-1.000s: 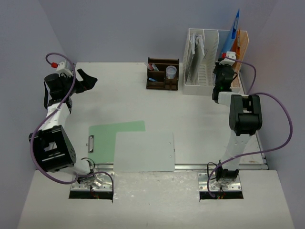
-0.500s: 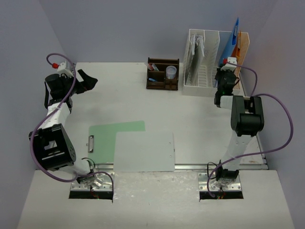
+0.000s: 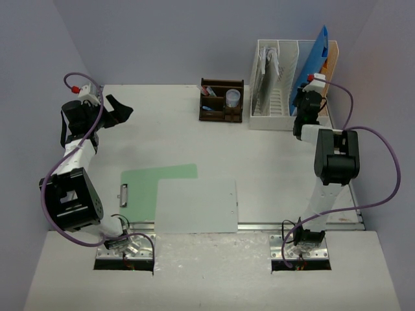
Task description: Organize the desk
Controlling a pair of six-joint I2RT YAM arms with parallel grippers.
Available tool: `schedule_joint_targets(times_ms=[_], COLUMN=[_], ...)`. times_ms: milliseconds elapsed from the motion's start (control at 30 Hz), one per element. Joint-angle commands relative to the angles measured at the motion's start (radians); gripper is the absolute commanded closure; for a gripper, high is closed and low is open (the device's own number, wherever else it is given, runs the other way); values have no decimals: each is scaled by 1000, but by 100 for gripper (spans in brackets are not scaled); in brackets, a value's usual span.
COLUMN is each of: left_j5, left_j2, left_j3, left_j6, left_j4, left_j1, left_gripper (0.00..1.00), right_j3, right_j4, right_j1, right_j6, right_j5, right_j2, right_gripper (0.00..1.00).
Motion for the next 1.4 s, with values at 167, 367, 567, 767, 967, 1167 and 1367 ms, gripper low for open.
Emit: schedule_joint_targets(times_ms=[167,367,567,767,967,1167,1367], left_j5=[9,12,13,10,8,15,23], left_j2=[-12,-34,-41,-34,-26,-27,-34], left_j3=[40,28,23,23,30,26,21], left_j6=[13,17,17,22,21,16,13], left_j4=[15,13,10,9,9,12,20], left_j1=[-1,0,-1,-1,-1,-1,-1], left_gripper=[0,0,0,0,0,0,0], right_j3=[71,-60,-146,-128,-91,-56,-52], right_j4=[-238,-149,-98,-127,-221,-293,-282], right_j1=[-5,-6,-6,-7,-7,-7,-6], right_j6=[-2,-87,-125,-100,-37,7,11], right_j5=[2,-28,-43,-2,27,40,14], right_j2=[-39,-104,-95,-63,-89,-151,-240], right_gripper=[100,100,100,100,75,34,35])
